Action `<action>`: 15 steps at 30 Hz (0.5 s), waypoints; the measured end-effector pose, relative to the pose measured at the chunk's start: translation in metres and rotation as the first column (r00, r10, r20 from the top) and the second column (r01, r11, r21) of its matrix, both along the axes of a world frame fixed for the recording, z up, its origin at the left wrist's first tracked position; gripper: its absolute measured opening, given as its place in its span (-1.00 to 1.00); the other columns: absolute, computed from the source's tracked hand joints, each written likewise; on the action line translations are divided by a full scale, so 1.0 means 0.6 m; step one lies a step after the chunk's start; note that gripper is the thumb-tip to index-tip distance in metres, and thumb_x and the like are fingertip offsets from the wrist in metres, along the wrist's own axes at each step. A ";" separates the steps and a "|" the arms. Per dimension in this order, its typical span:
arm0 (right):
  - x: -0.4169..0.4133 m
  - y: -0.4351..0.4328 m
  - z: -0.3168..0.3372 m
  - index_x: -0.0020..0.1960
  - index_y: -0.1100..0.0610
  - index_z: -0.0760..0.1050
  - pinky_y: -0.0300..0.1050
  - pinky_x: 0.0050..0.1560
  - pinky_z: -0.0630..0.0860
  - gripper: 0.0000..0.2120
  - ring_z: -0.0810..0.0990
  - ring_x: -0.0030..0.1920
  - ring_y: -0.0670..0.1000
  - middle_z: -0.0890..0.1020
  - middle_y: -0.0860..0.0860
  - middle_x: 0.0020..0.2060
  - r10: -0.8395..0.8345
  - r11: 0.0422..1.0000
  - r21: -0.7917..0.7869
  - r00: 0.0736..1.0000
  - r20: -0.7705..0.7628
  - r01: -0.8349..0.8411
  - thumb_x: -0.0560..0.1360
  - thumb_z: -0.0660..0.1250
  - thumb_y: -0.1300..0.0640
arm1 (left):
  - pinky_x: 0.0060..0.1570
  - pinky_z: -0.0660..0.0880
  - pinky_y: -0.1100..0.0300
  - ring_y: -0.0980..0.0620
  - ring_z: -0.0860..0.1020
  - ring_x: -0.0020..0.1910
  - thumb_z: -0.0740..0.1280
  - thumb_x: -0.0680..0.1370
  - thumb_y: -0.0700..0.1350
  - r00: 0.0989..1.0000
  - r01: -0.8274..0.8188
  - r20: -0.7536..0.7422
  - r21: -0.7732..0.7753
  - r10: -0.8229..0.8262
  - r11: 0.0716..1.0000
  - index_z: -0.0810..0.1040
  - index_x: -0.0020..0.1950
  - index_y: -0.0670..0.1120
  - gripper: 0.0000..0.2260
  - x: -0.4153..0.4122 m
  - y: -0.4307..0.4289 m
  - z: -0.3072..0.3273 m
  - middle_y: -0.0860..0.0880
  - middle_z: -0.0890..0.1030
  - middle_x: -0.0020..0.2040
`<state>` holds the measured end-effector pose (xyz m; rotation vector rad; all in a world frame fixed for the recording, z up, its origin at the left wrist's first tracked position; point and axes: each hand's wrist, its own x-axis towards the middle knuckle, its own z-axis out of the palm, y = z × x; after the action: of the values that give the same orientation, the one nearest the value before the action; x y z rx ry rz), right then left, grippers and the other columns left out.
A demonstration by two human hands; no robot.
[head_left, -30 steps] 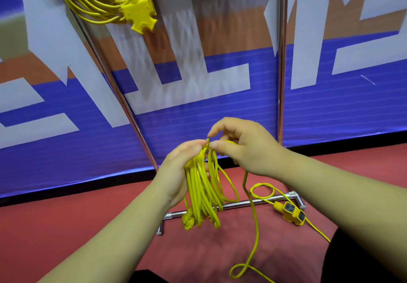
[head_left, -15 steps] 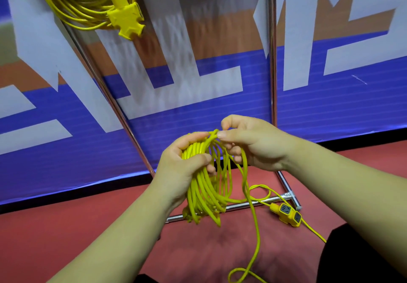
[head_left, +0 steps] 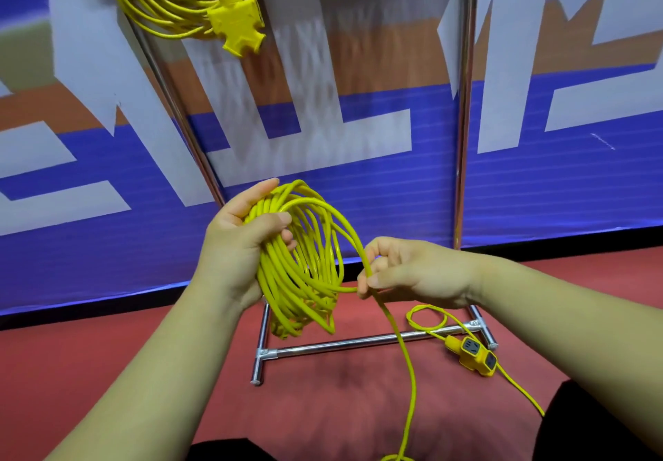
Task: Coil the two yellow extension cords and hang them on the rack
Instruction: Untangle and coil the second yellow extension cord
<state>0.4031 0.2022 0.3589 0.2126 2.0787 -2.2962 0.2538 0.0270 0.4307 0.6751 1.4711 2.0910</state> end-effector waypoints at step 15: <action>-0.047 -0.036 0.035 0.03 0.05 0.65 -0.24 -0.36 0.44 -0.86 0.58 -0.35 -0.09 0.64 -0.04 -0.29 -0.670 0.707 0.075 0.700 -0.246 0.703 0.55 0.38 0.23 | -0.36 0.55 0.07 -0.16 0.55 -0.39 0.43 0.26 -0.48 0.980 0.193 0.071 -0.112 -0.186 0.975 0.50 0.38 -0.02 -0.27 -0.018 -0.046 -0.031 -0.25 0.53 -0.23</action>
<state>0.3750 0.1803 0.3798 0.9721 2.6387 -2.5846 0.2428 -0.0007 0.4119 0.6731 1.4264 1.8492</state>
